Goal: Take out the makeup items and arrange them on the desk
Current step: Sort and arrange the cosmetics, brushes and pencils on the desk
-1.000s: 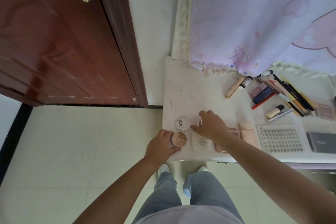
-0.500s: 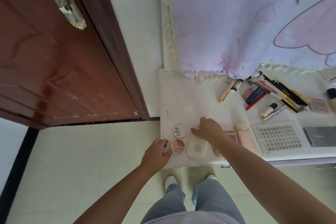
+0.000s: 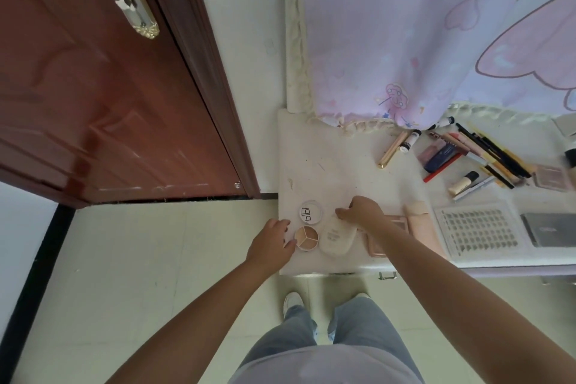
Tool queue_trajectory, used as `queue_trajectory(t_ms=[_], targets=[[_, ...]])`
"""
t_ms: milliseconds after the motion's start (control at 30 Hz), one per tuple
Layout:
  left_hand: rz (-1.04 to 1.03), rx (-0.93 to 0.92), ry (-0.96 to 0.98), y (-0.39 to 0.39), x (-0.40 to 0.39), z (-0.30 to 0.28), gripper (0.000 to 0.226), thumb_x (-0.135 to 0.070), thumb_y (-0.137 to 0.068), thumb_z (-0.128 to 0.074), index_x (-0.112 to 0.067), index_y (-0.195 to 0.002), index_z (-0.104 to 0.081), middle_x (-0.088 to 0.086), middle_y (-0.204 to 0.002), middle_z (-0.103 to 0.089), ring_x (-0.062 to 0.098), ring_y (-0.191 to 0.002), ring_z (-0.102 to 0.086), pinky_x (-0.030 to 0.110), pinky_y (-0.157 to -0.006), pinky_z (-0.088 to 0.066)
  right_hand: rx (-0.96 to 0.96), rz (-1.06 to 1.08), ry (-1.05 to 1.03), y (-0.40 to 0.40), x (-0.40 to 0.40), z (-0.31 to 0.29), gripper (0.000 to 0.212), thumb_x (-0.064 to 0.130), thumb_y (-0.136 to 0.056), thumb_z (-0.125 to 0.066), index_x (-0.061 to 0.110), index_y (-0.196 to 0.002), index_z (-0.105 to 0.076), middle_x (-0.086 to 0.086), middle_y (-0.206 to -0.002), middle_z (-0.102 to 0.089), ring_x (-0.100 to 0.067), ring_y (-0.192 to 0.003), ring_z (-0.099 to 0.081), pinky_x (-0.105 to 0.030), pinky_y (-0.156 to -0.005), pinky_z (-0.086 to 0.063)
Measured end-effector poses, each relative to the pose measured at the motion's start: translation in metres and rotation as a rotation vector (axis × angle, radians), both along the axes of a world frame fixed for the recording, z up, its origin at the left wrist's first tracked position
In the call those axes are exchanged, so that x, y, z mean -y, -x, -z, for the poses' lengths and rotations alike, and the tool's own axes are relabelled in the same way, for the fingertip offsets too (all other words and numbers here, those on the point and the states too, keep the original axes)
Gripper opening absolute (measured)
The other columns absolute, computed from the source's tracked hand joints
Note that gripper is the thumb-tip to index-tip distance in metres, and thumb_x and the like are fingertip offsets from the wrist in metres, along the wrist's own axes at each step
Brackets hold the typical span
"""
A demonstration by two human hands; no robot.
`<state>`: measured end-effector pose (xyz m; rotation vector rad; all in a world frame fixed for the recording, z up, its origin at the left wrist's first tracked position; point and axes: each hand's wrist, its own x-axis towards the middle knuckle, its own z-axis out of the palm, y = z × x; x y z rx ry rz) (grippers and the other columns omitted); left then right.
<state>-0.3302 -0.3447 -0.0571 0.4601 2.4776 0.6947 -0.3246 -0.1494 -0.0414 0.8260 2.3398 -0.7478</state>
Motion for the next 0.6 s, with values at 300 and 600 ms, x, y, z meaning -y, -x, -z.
queue_trajectory(t_ms=[300,600], targets=[[0.124,-0.21,0.052,-0.016,-0.023,-0.001,0.062,-0.047,-0.078,-0.061,-0.014,-0.128,-0.044,0.003,-0.123,-0.045,0.018,-0.113,-0.041,0.023,-0.092,-0.034,-0.047,-0.009,0.032,-0.005,-0.009,-0.014,0.027,0.031,-0.089,-0.051,0.006,-0.079,-0.053,-0.012,-0.083,-0.055,-0.022,-0.069,-0.05,-0.022,-0.049,-0.031],[0.194,-0.294,-0.057,-0.001,-0.086,-0.047,0.057,-0.044,-0.079,-0.061,-0.013,-0.122,-0.04,0.005,-0.118,-0.052,0.02,-0.105,-0.051,0.026,-0.083,-0.039,-0.224,0.222,0.155,-0.011,-0.035,-0.079,0.026,0.032,-0.095,-0.039,0.01,-0.082,-0.044,-0.003,-0.068,-0.048,-0.013,-0.049,-0.046,-0.016,-0.034,-0.035]])
